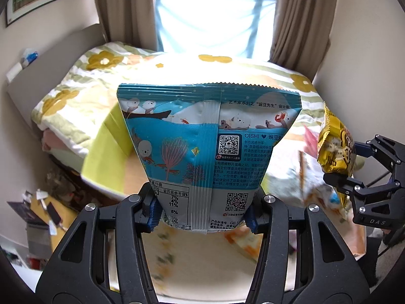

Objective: Organize snacks
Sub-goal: 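Lift both packets and carry them over the yellow-green box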

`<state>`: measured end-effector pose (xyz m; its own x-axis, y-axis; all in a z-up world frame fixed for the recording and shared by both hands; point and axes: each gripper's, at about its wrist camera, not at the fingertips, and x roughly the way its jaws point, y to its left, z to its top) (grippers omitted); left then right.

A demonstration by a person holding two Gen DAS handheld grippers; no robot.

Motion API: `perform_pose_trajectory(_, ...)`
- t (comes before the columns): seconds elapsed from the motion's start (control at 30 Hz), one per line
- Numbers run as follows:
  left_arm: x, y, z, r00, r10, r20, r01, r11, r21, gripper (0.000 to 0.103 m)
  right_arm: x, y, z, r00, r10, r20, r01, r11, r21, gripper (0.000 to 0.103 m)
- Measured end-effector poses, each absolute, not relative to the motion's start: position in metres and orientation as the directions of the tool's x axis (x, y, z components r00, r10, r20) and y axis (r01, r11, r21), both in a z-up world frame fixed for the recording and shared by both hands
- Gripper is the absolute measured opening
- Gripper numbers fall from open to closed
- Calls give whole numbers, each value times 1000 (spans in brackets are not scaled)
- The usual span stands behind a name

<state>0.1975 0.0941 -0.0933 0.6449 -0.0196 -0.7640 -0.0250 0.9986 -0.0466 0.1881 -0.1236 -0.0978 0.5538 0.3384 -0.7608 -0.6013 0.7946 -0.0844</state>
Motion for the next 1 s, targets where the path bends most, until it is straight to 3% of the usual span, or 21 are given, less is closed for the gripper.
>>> perform_pose_trajectory(0.27,285,169,-112,568,-70,-820,36,998,-60,48,244,-41,-98,552,311,-773,-529,848,-37,61)
perform_pose_trajectory(0.53,341,186,-173,410,-130,-903,144,987,-77,48,280,1,-126,496,213,-841,-381,924,9,61)
perform_pose_trajectory(0.87,376,180,-221,274,-63,-960,187,982,-11,50,305,8,-157,425,173,-889,-314,949,34,61)
perform_pose_trajectory(0.9,376,179,-222,269,-41,-962,189,982,11,53,307,7,-157,419,176,-891,-311,949,41,61)
perform_pose_trajectory(0.97,373,179,-222,264,-12,-964,191,981,41,94,309,6,-158,412,178,-894,-302,952,50,61)
perform_pose_trajectory(1.0,370,181,-220,278,-13,-960,192,981,43,98,309,6,-159,411,178,-894,-301,952,52,61)
